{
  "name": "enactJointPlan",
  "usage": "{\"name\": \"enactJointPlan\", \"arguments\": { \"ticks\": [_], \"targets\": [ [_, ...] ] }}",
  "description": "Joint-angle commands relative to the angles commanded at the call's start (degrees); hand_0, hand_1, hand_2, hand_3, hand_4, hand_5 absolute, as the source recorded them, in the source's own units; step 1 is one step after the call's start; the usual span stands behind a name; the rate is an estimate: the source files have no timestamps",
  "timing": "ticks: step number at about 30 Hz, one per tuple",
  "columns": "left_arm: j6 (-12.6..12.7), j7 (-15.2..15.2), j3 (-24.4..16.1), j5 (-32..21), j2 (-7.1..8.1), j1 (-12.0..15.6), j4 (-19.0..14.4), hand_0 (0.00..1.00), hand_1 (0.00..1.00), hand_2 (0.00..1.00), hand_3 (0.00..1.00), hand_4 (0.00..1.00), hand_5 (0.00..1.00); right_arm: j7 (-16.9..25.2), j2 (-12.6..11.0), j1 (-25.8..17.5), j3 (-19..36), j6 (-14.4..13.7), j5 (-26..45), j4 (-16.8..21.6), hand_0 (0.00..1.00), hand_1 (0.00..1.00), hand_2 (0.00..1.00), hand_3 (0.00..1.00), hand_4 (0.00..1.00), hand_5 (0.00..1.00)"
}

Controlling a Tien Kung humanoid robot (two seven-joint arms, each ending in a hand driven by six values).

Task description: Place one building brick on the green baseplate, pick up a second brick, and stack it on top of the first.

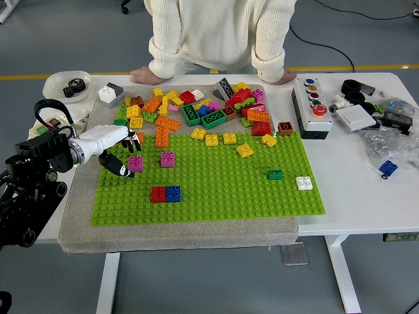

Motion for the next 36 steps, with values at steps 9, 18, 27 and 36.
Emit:
{"name": "enactJointPlan", "arguments": {
  "ticks": [9,18,27,36],
  "targets": [
    [0.1,-0.3,-1.0,0.0,-0.15,0.4,0.4,0.727,0.657,0.596,0.612,0.998,0.141,0.0,0.2,0.0,-0.2,0.1,-0.1,0.0,0.74,0.644,0.716,0.602,0.834,0.411],
    [0.5,-0.6,-1.1,0.0,-0.04,0.4,1.3,0.728,0.659,0.596,0.615,0.998,0.127,0.0,0.1,-0.1,0.0,0.0,-0.3,0.0,0.74,0.643,0.716,0.601,0.834,0.412],
    [1.9,-0.5,-1.3,0.0,-0.7,0.3,2.6,0.729,0.657,0.598,0.617,0.998,0.12,0.0,0.1,0.0,0.0,0.0,-0.4,0.0,0.74,0.644,0.716,0.6,0.833,0.413],
    [2.0,-0.4,-1.6,0.0,-1.66,0.0,2.9,0.728,0.656,0.593,0.614,0.998,0.118,-0.1,0.1,0.1,0.2,0.0,-0.4,0.0,0.74,0.644,0.716,0.601,0.834,0.413]
  ]
}}
